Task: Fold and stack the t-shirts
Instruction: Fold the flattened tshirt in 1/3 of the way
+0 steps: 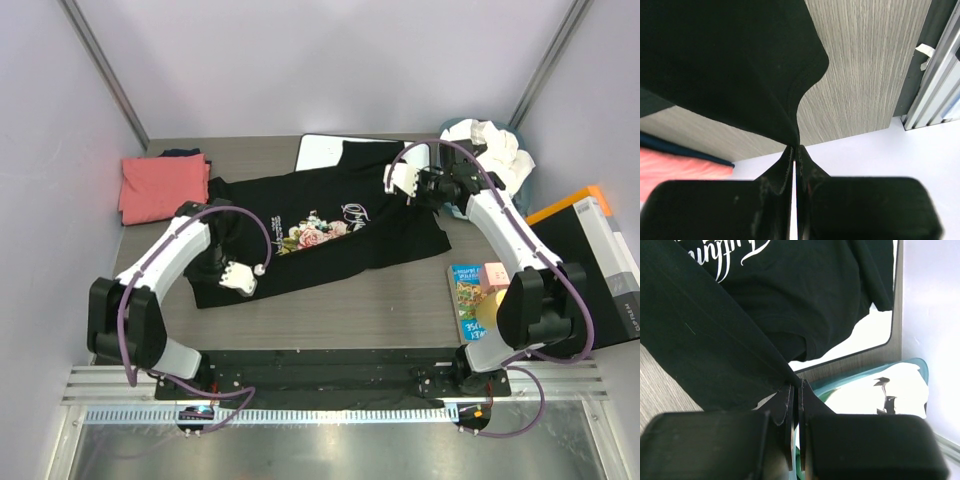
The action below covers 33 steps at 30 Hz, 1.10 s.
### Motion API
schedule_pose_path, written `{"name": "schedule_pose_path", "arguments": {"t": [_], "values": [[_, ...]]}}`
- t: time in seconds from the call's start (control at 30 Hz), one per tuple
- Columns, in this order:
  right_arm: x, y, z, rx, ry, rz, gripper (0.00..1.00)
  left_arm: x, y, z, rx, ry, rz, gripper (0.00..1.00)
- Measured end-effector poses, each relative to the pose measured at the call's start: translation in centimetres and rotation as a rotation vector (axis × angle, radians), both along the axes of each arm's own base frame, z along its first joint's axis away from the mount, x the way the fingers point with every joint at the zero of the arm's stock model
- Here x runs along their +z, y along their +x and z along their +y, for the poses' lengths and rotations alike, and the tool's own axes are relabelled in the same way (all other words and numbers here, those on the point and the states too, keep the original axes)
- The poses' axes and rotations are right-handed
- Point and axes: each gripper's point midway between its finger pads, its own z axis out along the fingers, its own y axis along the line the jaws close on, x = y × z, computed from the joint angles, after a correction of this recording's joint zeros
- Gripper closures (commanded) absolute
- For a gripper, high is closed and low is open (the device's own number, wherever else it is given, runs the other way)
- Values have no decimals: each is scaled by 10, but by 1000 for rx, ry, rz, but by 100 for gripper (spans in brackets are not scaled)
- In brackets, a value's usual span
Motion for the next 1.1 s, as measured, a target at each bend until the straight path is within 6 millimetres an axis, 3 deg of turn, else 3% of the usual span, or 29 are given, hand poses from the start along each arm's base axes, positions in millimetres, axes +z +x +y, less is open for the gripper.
{"name": "schedule_pose_path", "arguments": {"t": [0.47,0.63,0.7,0.73,0.77,0.8,0.87,1.1], "values": [[-16,16,13,10,-4,21,98,-12,16,4,50,74,46,100],[-20,21,17,3,-1,21,94,-14,20,7,67,106,50,94],[-20,24,18,-6,-1,10,82,-15,21,10,80,129,53,88],[-19,27,19,-16,0,-3,72,-16,22,12,91,146,51,80],[-19,31,19,-29,3,-22,53,-17,24,13,94,154,49,62],[-18,35,19,-45,5,-41,46,-18,25,13,98,162,45,57],[-22,41,18,-81,6,-77,41,-19,29,14,111,171,27,47],[-42,32,-3,-194,-45,-112,37,-18,49,15,129,180,-74,47]]}}
